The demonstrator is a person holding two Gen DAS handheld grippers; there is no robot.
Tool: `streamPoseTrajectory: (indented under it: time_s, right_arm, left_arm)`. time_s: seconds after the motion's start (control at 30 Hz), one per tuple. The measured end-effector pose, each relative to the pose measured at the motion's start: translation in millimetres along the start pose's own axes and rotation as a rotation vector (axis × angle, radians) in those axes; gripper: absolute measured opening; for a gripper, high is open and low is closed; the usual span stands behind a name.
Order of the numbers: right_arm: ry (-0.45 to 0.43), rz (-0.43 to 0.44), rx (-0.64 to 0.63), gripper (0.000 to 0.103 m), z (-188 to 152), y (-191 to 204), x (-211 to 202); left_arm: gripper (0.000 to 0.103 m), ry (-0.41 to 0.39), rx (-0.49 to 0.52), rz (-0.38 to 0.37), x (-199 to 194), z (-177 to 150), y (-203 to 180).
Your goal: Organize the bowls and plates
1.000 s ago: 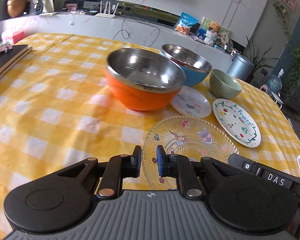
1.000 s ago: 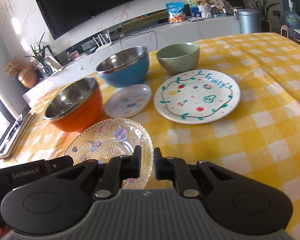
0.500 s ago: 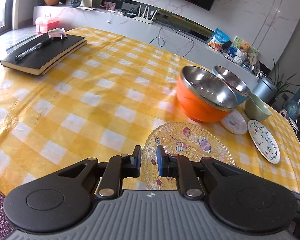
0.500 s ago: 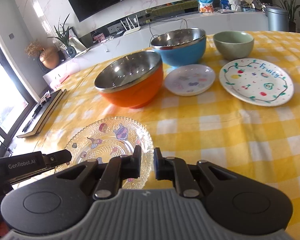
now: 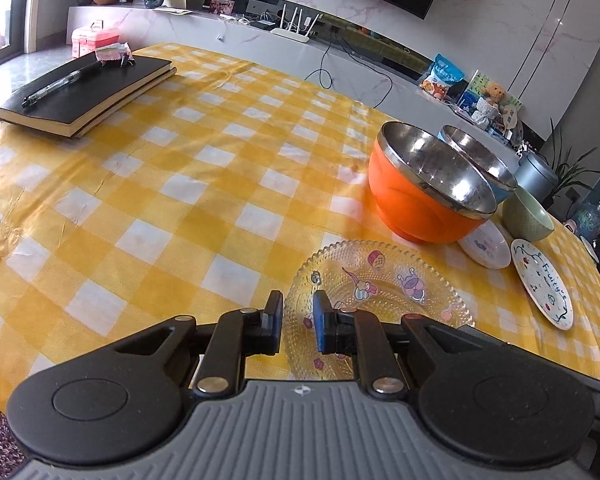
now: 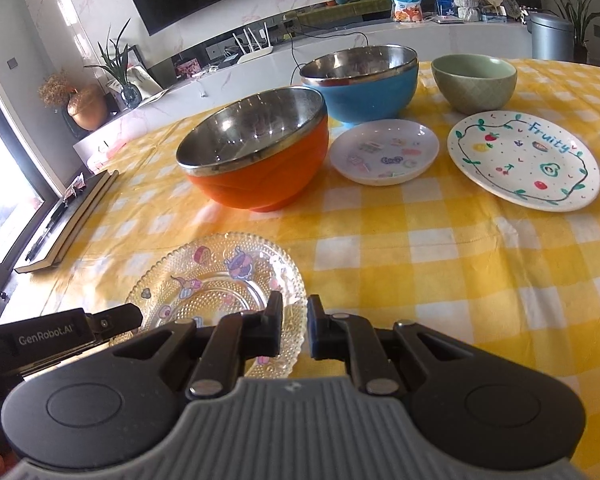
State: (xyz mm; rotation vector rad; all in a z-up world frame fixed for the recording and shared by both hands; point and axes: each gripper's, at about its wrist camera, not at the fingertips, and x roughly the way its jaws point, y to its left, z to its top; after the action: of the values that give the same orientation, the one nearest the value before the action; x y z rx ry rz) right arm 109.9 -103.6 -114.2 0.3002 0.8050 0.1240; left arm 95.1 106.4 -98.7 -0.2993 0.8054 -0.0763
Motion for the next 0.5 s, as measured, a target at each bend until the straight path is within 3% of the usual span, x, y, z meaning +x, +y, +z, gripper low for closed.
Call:
streamPoseTrajectory:
  time_s: [0.2,0.3,0.5]
  right_arm:
    - [-0.004,0.010,-0.021,0.019,-1,2,0]
    - [-0.007,0.012,-0.018,0.028,0,2,-1]
    - [-0.050,-0.008,-0.069,0.033,2,3,-14]
  left_arm:
    - [0.019,-0.010,0.007,0.005,-1,-1,-1]
    - [0.032,-0.036,0.024,0.005,-6,-1,-3]
    - [0.043,-0.076,0.053,0.032,-19,4,-11]
